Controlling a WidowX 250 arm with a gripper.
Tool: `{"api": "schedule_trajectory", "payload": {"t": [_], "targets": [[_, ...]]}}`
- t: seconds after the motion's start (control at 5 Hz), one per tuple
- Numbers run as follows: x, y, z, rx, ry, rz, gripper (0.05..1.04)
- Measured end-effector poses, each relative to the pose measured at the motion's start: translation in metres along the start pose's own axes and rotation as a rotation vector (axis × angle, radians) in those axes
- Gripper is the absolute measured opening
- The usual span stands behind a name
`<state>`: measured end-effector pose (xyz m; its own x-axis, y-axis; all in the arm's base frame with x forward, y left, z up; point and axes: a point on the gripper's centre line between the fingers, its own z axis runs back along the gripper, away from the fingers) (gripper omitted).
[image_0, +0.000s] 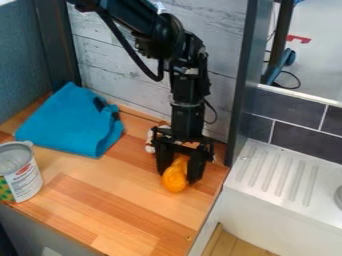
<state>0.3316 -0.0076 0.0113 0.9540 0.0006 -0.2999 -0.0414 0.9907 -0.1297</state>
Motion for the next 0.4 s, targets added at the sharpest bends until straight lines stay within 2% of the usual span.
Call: {"api": "schedule_trajectory", "payload": {"t": [0.2,0.4], "targets": [[-0.004,0.0,0.007,-0.003,0.0,0.003,1.017],[-0.017,0.005,0.045,0.01,-0.09,0.042,1.009]]}}
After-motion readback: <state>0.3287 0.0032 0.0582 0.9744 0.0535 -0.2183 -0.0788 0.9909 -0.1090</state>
